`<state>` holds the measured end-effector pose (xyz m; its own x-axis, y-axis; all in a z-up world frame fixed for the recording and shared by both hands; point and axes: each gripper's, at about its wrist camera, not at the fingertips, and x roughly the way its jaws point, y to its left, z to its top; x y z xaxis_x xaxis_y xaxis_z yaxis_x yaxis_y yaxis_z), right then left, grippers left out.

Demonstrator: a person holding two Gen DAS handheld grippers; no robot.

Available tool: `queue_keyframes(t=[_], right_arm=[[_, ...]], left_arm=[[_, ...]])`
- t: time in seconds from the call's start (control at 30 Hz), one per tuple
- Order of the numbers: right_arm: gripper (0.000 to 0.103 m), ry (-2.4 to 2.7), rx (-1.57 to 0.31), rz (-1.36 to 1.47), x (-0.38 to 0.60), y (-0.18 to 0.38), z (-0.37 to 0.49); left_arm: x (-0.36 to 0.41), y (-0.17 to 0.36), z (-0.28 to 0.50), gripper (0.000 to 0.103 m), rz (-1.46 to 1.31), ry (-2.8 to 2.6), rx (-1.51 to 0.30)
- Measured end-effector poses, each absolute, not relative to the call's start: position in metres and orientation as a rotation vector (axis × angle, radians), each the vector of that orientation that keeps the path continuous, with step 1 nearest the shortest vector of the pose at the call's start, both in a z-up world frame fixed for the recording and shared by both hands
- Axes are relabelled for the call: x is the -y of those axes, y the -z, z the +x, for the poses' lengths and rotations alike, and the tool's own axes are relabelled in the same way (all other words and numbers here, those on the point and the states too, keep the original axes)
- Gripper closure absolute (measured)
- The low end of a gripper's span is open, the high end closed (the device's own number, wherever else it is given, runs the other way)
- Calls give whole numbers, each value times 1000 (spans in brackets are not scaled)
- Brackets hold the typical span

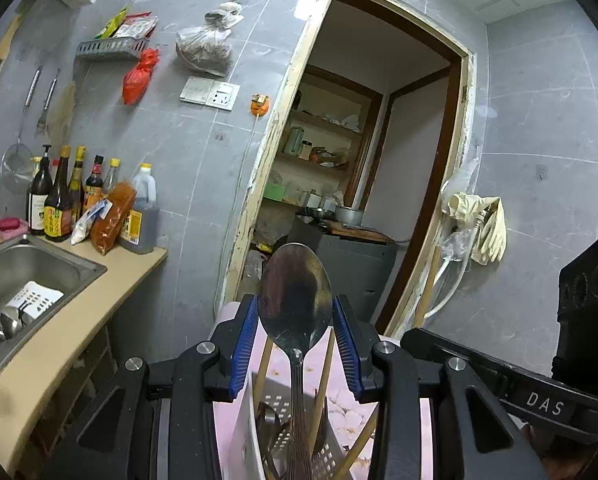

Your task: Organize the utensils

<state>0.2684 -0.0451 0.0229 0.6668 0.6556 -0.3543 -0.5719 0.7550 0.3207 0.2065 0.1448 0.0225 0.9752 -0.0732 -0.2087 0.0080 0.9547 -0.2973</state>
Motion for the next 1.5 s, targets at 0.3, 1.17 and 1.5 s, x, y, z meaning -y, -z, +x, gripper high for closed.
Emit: queue_keyframes(t=[0.3,1.17,1.5], right_arm=[[97,-697,-499,172,42,-14,265],[54,-508,-437,162,84,-40,219],[9,-339,-440,98,150,-38,164]], left_arm=[[-140,-16,201,66,-231,53,-266],[-133,-40,166,24,-199,73,-340],[-101,-29,113,0,-183,22,-358]])
